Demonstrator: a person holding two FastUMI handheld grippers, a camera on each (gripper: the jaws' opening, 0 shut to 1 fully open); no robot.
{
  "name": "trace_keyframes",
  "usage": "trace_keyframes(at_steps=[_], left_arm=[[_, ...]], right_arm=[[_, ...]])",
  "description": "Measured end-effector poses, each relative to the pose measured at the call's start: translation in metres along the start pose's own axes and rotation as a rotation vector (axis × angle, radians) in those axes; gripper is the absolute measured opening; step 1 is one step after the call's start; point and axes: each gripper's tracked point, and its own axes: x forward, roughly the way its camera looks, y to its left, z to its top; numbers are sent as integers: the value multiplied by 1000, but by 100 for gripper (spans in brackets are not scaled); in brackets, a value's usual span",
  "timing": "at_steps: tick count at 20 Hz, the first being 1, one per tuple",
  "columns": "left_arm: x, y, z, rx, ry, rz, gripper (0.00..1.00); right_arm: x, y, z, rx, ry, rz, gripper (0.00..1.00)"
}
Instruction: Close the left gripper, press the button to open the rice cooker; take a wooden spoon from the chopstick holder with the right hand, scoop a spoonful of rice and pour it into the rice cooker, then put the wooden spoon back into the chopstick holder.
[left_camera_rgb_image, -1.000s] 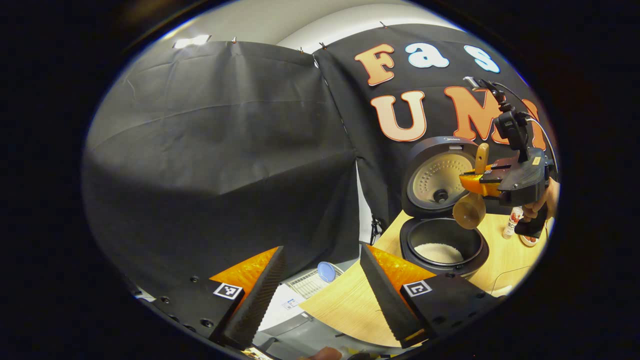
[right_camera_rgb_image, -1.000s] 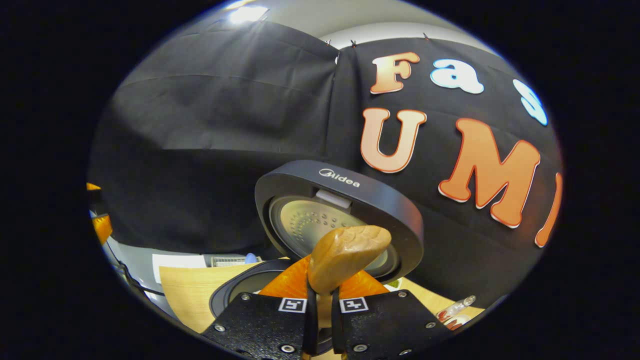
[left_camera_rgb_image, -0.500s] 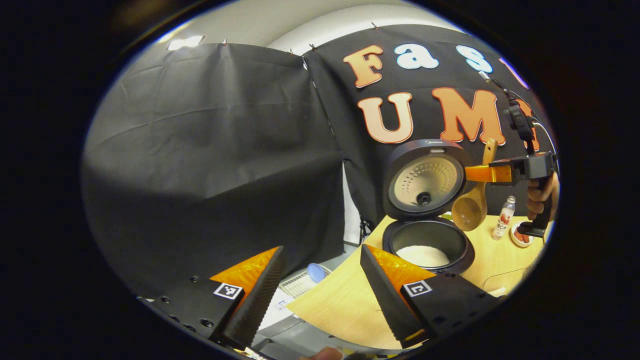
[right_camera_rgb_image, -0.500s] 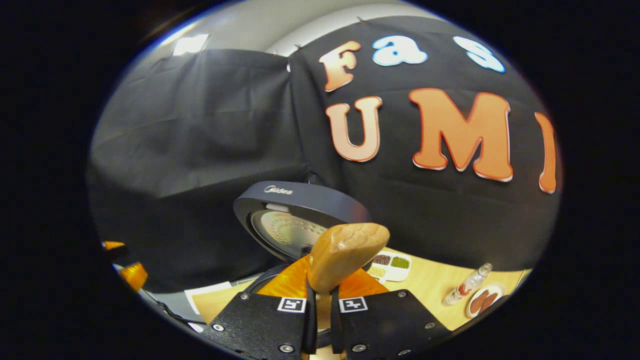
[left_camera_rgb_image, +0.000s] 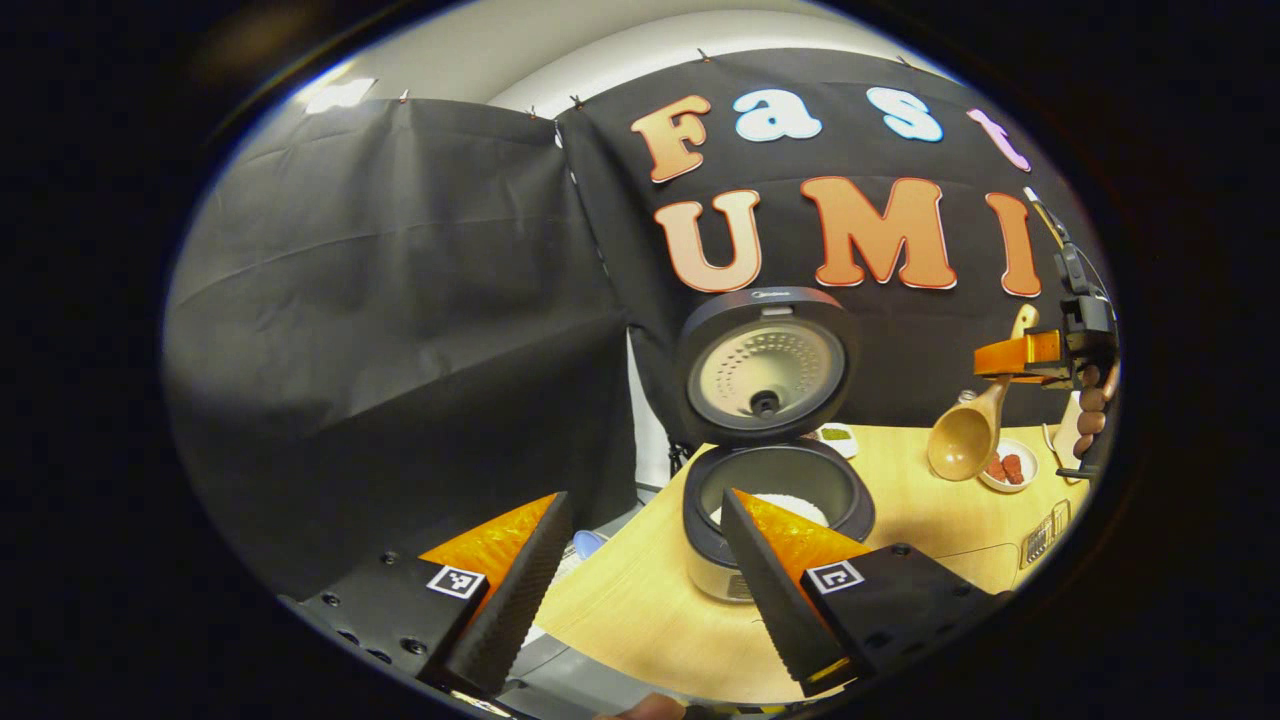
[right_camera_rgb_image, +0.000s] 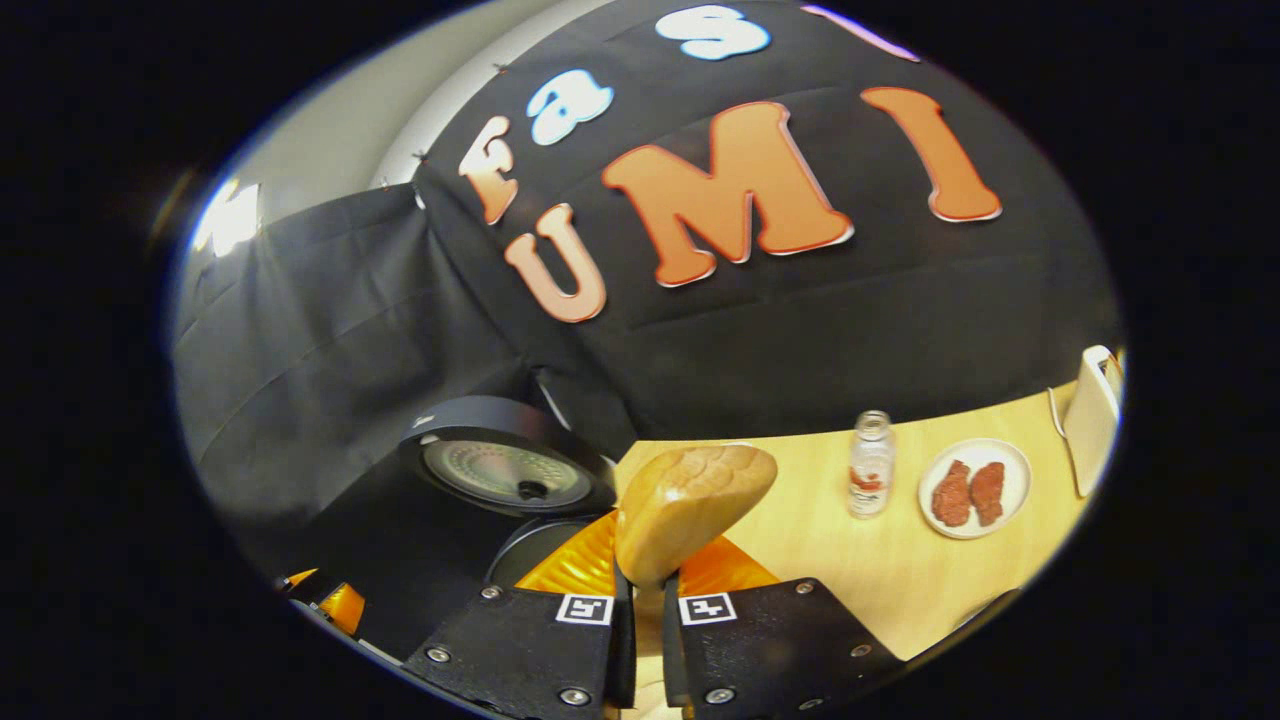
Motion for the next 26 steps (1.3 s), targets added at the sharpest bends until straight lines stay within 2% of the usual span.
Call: trace_keyframes(at_steps=[3,10,16,19,20,21,26], left_arm=[[-5,-27,3,17,3,-38,100],[-17,-94,14,44,1,-131,100],[-35,-143,21,81,-8,-193,100],[-41,-158,22,84,2,-220,100],[-43,-160,24,85,-2,-222,100],[-46,-161,26,86,-3,-225,100],[-47,-155,30,120,-12,-212,100]], right_arm=[[-23,-67,-4,60,-22,-117,10],[-99,-192,-26,170,-7,-318,10],[-153,-278,-29,204,-32,-454,10],[-163,-292,-48,227,5,-482,10],[-163,-296,-52,227,11,-483,6],[-160,-298,-57,222,18,-487,10],[-151,-302,-76,189,67,-496,12]])
